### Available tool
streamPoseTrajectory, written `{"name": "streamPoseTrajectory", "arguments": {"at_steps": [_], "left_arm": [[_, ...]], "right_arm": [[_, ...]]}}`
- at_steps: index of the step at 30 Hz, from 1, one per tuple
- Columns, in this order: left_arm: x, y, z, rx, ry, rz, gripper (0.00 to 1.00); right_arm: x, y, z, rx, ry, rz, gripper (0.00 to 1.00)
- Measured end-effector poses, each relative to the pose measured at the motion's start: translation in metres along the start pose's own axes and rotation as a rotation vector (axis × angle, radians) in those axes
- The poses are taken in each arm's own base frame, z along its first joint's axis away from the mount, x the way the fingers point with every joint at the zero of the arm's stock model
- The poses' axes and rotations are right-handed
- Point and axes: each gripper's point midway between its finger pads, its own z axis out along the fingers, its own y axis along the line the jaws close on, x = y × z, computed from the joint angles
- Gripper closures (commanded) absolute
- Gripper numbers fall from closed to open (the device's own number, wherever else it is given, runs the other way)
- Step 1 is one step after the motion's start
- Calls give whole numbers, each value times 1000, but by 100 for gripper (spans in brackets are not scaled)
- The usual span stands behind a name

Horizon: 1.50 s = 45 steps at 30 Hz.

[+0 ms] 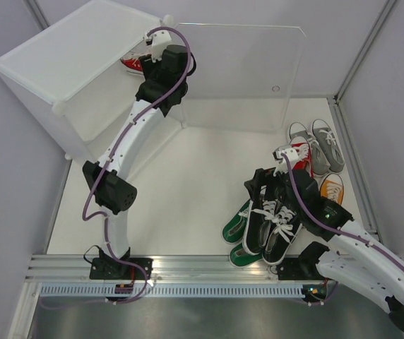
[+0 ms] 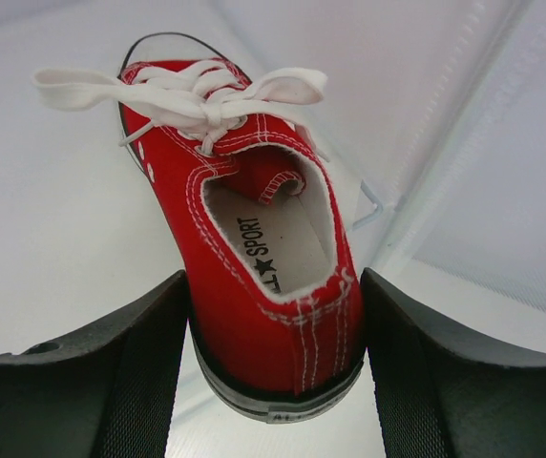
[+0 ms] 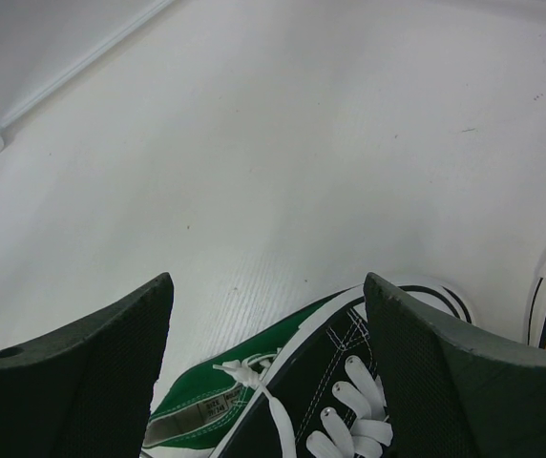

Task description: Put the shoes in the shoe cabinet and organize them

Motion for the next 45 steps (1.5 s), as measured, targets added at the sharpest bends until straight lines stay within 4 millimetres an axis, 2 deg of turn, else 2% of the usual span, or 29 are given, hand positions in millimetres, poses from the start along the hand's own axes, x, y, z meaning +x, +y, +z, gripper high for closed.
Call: {"name": "streamPoseTrajectory", "arguments": {"at_steps": [9, 21, 27, 37, 40, 41, 45], "left_arm": [[-29, 3, 20, 9, -92, -24, 66], [-7, 0, 47, 11, -72, -11, 62], [3, 5, 65, 11, -70, -45, 62], [-10, 5, 74, 13, -127, -107, 61], [-11, 4, 77, 12, -138, -118, 55], [-11, 3, 77, 13, -141, -121, 49], [-11, 1, 79, 16, -146, -127, 38]], "right_arm": [[2, -1, 1, 3, 3, -1, 15], [8, -4, 4, 16, 21, -5, 15], [10, -4, 5, 18, 24, -6, 16], [12, -6, 7, 26, 34, -14, 16], [12, -6, 7, 28, 33, -15, 16], [12, -7, 7, 29, 33, -15, 16], [14, -7, 8, 31, 38, -16, 16]]}}
